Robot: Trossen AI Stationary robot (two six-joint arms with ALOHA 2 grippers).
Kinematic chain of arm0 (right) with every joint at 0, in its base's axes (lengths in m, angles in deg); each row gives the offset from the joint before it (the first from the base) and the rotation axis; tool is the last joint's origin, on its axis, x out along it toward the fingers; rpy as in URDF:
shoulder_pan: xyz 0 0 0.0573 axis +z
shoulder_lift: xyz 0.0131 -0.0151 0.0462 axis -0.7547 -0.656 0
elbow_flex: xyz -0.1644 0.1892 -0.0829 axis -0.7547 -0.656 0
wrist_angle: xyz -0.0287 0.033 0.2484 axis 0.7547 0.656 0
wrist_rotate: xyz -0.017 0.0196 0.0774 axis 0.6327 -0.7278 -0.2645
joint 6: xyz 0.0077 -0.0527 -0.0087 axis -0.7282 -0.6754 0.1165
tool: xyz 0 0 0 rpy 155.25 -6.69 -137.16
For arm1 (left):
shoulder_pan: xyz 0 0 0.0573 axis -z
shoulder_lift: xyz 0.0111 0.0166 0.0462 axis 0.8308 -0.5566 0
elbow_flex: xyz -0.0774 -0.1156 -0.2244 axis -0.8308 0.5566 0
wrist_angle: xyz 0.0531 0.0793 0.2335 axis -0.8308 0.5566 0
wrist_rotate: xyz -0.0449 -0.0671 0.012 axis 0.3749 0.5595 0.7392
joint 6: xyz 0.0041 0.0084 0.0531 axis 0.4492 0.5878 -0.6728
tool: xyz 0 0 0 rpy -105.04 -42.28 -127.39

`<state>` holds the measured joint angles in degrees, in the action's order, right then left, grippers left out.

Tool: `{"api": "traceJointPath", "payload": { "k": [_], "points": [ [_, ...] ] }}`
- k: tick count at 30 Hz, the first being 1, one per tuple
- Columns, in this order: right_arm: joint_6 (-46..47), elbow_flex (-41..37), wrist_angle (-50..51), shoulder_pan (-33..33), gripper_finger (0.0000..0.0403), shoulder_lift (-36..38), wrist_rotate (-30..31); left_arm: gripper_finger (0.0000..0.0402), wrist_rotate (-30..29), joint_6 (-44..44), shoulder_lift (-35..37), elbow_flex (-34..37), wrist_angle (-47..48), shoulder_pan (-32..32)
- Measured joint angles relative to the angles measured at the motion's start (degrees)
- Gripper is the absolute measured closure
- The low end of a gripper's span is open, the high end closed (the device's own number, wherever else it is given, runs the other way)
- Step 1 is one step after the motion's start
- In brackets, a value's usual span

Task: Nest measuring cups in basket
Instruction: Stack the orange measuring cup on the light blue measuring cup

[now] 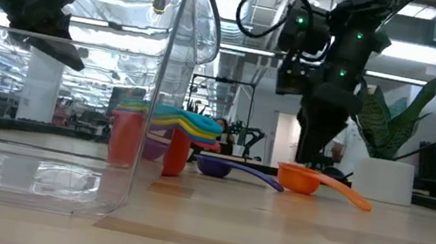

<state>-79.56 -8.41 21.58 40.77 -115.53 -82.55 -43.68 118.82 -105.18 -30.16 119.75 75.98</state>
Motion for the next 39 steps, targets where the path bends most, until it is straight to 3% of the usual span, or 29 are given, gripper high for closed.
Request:
{"api": "traceJointPath", "payload": {
  "k": [11, 14, 20, 29, 34, 39],
  "points": [
    [3.5, 0.5, -1.0, 0.2, 0.0211, -8.8, -0.8, 0.0401, 2.1, 0.1, 0.0, 0.0, 0.2, 0.0],
    [5.0, 0.4, -1.1, 0.5, 0.0252, -9.0, -0.5, 0.0401, 2.1, 0.1, 0.0, 0.0, 0.3, 0.0],
    [5.5, 0.4, -1.3, 0.6, 0.0383, -6.2, -0.7, 0.0401, 2.0, 0.1, 0.0, 0.0, 0.3, 0.0],
    [5.7, 7.3, -0.3, 2.2, 0.0394, 4.1, 0.0, 0.0401, 2.0, -0.1, 0.0, 0.0, 0.4, 0.0],
    [9.5, 8.5, -14.3, 4.9, 0.0397, 8.4, -1.0, 0.0401, 2.0, 0.0, 0.0, 0.0, 0.5, 0.0],
    [15.0, 8.3, -20.0, 8.3, 0.0394, 7.2, -2.0, 0.0401, 1.9, 0.0, 0.0, 0.0, 0.4, 0.0]
  ]
}}
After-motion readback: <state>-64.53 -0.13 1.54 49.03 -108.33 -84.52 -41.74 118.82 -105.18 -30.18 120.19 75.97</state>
